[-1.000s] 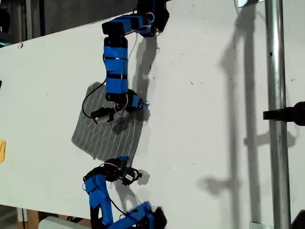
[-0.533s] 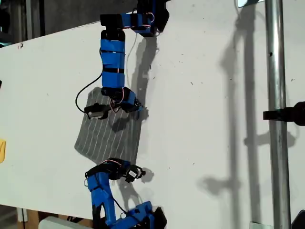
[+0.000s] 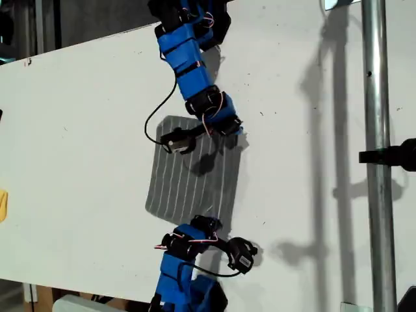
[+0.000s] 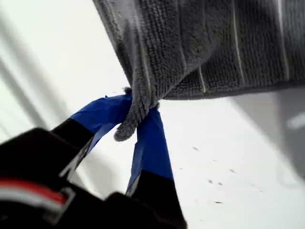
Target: Grasp corners of a towel and fold twice.
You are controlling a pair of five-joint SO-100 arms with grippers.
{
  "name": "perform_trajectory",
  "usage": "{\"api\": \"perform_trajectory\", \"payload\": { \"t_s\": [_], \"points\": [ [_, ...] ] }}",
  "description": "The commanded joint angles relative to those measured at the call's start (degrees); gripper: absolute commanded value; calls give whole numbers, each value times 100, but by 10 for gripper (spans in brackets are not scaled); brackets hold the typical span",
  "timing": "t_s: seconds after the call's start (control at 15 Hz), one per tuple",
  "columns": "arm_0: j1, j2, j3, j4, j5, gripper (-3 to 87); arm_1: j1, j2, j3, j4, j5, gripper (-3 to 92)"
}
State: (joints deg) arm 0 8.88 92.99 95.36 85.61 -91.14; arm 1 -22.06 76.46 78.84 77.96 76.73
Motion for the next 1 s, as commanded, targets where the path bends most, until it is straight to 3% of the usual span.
{"api": "perform_trajectory", "payload": {
  "t_s": [0.0,0.2,0.33,0.53,0.67,0.73,0.93],
  "points": [
    [97,510,35,105,-158,-29,123,229,-404,668,211,-2],
    [-1556,694,343,-9,1354,-29,1775,1415,1266,589,-475,-2],
    [-3076,396,62,-343,2856,-29,3252,1846,1582,624,-1644,-2],
    [-4772,-1187,-2004,105,4245,-29,5247,2013,1266,510,-3322,-2],
    [-5036,-1503,-3278,703,4667,-29,5476,2338,721,817,-3647,-2],
    [-4957,-1318,-3067,703,4632,-29,5229,2408,870,817,-3507,-2],
    [-4658,-1107,-1582,0,4315,-29,4245,2285,2127,62,-2566,-2]
  ]
}}
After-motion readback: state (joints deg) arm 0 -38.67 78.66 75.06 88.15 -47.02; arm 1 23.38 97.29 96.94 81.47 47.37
